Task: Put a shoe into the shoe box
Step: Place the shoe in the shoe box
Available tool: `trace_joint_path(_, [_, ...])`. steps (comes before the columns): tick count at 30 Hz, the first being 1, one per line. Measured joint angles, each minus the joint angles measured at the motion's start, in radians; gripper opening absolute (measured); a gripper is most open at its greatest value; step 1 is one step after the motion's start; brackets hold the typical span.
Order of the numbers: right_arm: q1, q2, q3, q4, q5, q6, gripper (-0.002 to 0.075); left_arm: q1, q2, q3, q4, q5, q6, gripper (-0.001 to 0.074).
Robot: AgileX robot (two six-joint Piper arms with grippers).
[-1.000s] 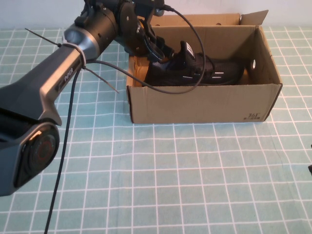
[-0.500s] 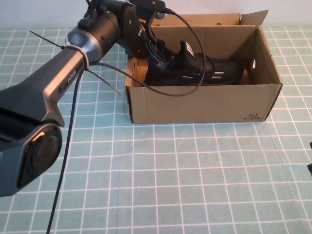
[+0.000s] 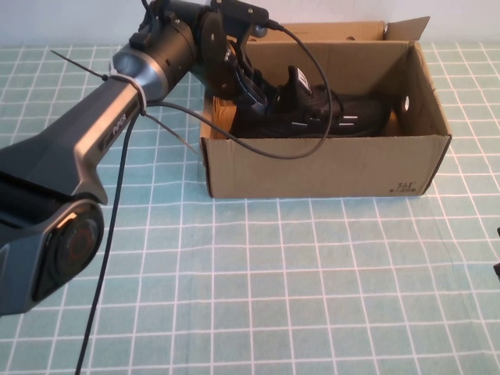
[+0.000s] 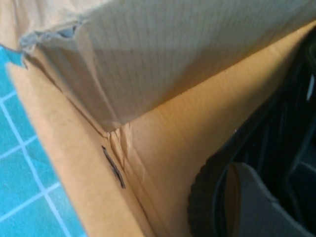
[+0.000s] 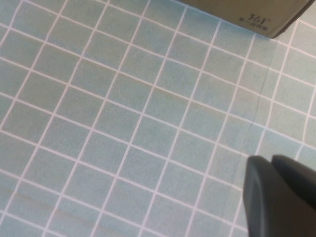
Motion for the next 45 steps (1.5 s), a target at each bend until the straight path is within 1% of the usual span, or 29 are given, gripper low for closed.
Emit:
trace_joint_path(7, [0.0,0.0,0.0,-0.005,-0.024,-0.017,-0.0008,-0.021,0.002,-0.029,0.024,0.079,0.004,0.017])
trace_joint_path(12, [0.0,0.0,0.0,-0.008,-0.032,-0.019,-0.0008,-0.042,0.002,-0.035,0.031,0.092,0.008,0.017])
trace_joint_path(17, [0.0,0.0,0.0,-0.008,-0.032,-0.02,-0.0008,-0.042,0.003,-0.035,0.039,0.096,0.008,0.0168])
trace_joint_path(20, [0.0,0.0,0.0,-0.008,-0.032,-0.02,-0.0008,-0.042,0.004,-0.036,0.04,0.094,0.012,0.0142])
trace_joint_path(25, [0.0,0.0,0.0,-0.008,-0.032,-0.02,-0.0008,-0.042,0.011,-0.036,0.047,0.062,0.068,0.0034])
trace_joint_path(27, [0.0,0.0,0.0,-0.006,-0.032,-0.02,-0.0008,-0.042,0.02,-0.036,0.047,0.058,0.081,0.0014])
trace_joint_path(34, [0.0,0.0,0.0,-0.004,-0.032,-0.02,-0.0008,-0.042,0.024,-0.036,0.047,0.013,0.097,0.0003])
trace_joint_path(41, [0.0,0.0,0.0,-0.004,-0.032,-0.02,-0.0008,-0.042,0.028,-0.036,0.042,-0.12,0.107,0.0002])
trace_joint_path(45, [0.0,0.0,0.0,-0.004,-0.032,-0.02,-0.0008,-0.042,0.028,-0.036,-0.001,-0.178,0.157,0.0002])
